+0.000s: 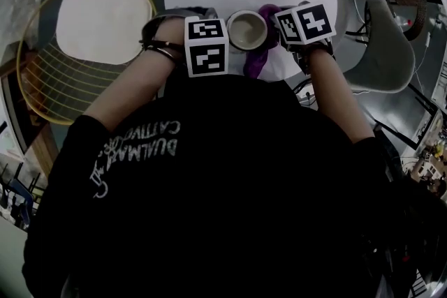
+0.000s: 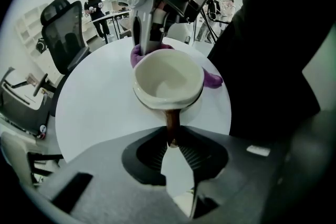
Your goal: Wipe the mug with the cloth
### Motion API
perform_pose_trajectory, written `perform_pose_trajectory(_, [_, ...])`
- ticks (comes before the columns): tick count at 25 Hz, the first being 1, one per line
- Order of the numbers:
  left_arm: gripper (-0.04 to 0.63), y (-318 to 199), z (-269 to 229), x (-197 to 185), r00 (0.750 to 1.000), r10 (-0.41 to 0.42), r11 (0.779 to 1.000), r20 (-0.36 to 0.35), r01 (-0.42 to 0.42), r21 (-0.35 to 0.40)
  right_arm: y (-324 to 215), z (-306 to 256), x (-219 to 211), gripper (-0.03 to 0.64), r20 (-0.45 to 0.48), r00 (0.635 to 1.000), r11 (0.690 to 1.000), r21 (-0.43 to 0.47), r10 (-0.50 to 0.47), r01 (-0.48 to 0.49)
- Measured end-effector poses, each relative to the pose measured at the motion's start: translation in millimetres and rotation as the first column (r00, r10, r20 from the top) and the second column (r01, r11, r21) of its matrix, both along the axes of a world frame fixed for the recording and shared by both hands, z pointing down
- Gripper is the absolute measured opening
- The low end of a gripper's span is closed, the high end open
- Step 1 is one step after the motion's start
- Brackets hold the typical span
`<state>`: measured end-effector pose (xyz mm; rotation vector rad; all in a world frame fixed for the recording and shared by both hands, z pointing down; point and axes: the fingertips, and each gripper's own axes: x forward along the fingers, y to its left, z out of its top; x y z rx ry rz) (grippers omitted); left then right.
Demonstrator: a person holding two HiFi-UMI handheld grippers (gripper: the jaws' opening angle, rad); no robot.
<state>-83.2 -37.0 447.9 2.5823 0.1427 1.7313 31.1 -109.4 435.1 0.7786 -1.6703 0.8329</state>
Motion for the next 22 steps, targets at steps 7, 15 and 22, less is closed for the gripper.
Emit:
perform_pose_trajectory(7, [0.067,-9,-5,-10,0.991,-0.124,0.991,-0.052,0.12,-0.064,-15,1,-18,0.066,-0.056,0.994,0.995,0.02,-0.093,0.094])
perform_pose_trajectory(15, [0.066,-13,-5,-6,0.989,-0.137,0.989,-0.063,0.133,-0.063,-24,1,-25,0.066,-0.079,0.982,0.984,0.034,-0.173,0.176])
perform_pose_trajectory(22, [0.066,-10,-2,-5,0.983,-0.168,0.984,-0.07,0.162,-0.08,-29,2,-36,0.064,-0.104,0.957,0.958,0.07,-0.27,0.278])
